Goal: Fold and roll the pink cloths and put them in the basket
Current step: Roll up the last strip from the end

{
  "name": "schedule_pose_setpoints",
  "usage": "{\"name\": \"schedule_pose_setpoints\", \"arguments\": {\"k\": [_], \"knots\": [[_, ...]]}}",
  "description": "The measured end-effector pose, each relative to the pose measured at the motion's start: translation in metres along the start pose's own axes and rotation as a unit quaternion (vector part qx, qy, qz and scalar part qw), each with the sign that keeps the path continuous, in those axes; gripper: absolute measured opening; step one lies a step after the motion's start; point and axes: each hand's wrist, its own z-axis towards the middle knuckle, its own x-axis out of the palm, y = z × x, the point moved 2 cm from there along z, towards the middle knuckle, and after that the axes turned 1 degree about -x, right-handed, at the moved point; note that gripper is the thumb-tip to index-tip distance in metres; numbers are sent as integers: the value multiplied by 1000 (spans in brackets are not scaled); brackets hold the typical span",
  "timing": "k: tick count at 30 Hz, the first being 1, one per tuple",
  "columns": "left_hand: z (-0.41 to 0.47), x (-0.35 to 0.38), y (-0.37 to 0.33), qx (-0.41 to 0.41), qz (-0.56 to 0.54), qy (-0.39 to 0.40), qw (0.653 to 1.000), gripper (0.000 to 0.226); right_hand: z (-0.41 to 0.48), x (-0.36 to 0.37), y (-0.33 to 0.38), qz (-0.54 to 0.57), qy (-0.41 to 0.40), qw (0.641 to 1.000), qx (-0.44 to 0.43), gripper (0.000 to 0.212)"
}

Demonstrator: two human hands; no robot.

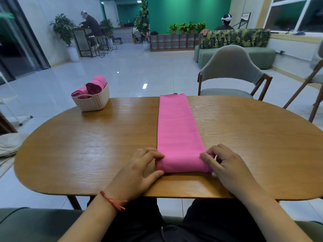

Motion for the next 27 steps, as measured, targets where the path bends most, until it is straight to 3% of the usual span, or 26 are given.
{"name": "schedule_pose_setpoints", "arguments": {"k": [2,6,10,16,23,27], "knots": [[0,0,2,-9,-1,-7,1000,47,-2,-1,4,-20,-12,999,-39,9],[3,1,4,-39,3,-7,999,50,-9,-2,4,-63,17,992,-106,29],[7,1,3,-49,6,6,999,46,-6,0,1,-83,37,992,-87,46],[9,1,6,-62,-6,33,997,49,-7,-1,5,-50,55,995,-68,44],[9,6,1,-53,5,14,998,45,-6,1,10,-30,75,995,-54,28],[1,4,-6,37,18,-6,999,27,-1,2,9,-26,79,996,-35,33]]}}
